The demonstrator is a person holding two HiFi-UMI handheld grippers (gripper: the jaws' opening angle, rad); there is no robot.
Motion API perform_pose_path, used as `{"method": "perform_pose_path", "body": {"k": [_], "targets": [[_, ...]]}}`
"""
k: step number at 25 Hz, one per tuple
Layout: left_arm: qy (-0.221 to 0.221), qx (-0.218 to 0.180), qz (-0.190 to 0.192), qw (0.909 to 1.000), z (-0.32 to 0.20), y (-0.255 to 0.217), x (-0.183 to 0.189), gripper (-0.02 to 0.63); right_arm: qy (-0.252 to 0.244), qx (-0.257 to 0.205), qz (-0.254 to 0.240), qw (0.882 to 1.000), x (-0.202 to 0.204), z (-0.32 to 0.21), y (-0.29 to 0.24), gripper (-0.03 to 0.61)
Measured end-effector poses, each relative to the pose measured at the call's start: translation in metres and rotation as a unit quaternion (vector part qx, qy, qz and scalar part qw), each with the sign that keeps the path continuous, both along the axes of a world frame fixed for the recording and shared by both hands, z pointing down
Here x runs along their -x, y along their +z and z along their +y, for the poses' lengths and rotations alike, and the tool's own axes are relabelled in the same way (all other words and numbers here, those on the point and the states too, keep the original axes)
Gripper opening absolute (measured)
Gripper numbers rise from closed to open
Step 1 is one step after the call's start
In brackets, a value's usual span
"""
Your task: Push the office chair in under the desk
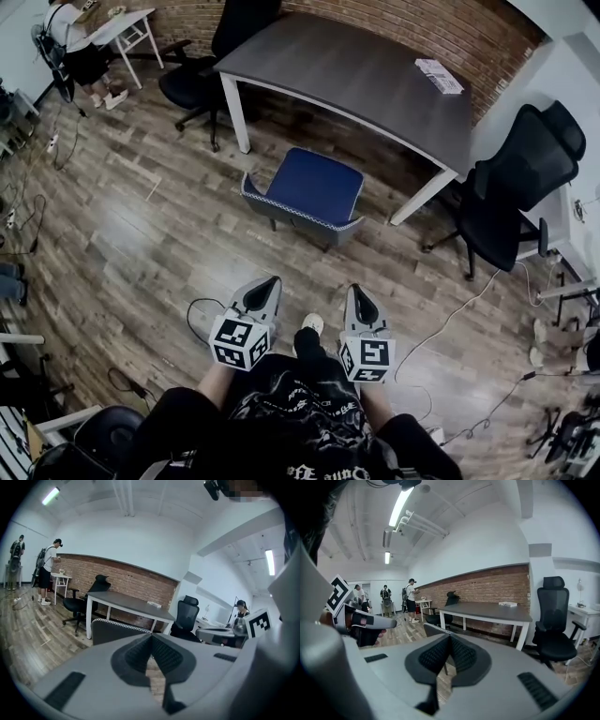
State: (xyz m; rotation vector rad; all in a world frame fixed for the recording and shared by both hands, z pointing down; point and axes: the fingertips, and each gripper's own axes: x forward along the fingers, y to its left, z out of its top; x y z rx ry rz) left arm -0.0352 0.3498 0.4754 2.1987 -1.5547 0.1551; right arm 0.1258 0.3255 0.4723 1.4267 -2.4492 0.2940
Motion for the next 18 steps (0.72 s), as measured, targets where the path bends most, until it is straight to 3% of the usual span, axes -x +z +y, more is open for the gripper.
{"method": "perform_pose_path", "body": {"k": [4,8,18], "targets": [[-0.013,0.005,-0.024,0.9996,-0.028,0.002,0.0,0.006,-0.034,-0.007,0.003,0.999,0.005,-0.033,-0.003,0.003],[-0.029,0.008,-0.01,0.9995,-0.049,0.004,-0.003,0.005,-0.055,-0.022,0.008,0.998,0.0,-0.064,-0.009,0.003],[-0.066,0.024,-0.013,0.9974,-0.084,0.019,-0.019,0.005,-0.124,0.006,-0.005,0.992,-0.002,-0.096,0.007,0.003]]}}
